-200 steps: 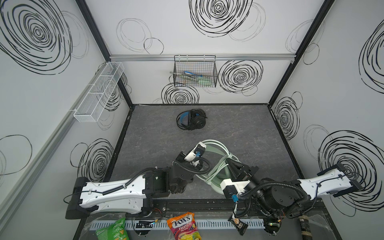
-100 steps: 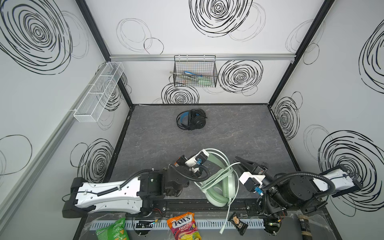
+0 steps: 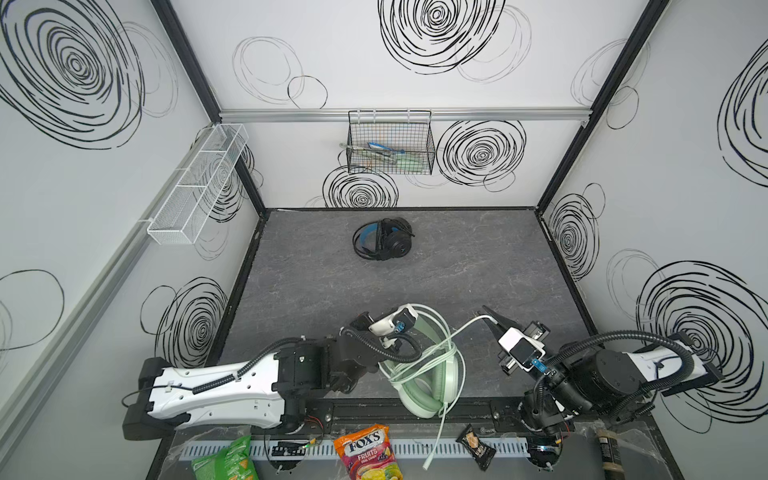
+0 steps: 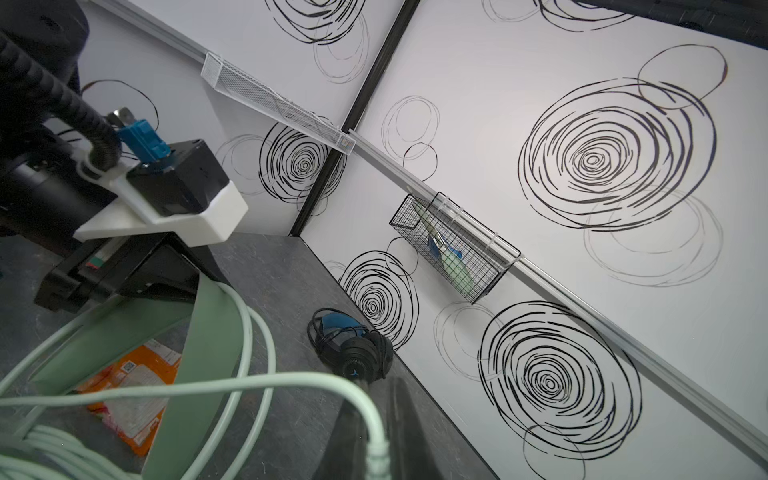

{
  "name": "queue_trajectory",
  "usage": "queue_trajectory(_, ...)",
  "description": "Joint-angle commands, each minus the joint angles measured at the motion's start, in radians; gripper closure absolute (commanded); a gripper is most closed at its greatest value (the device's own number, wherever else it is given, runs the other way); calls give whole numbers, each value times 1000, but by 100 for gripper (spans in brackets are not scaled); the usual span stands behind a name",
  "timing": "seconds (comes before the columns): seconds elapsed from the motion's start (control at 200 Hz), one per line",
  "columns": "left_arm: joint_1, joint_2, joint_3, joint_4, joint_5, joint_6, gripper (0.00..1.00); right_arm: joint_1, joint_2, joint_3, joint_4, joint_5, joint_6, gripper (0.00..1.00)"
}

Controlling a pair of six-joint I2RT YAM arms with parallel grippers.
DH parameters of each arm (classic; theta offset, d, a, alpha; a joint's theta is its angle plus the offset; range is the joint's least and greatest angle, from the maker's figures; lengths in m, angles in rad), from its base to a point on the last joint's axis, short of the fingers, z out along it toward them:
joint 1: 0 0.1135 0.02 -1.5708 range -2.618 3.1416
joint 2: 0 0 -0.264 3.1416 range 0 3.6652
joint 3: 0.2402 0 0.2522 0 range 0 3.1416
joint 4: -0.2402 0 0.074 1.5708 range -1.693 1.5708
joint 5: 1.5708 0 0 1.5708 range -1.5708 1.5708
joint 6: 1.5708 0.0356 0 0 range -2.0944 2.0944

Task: Wrap the headphones

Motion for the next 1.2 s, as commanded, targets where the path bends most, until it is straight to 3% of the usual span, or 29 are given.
queue_trajectory(0.0, 27, -57, 33, 45, 59, -50, 100, -48, -78, -34, 239, 26, 12, 97)
queue_trajectory(0.205, 42, -90, 50, 62, 98, -91, 100, -143, -121, -94, 272, -7, 47, 95)
queue_trajectory(0.54, 63, -152, 81, 89, 260, -133, 100, -327, -31, -119, 209, -83, 192, 87)
queue_trajectory(0.931, 91, -241, 126, 105, 278, -222, 100, -594, 88, -148, 120, -341, 456, 87)
queue_trajectory(1.196, 104, -211, 157, 101, 186, -243, 100, -636, 93, -220, 191, -561, 481, 80)
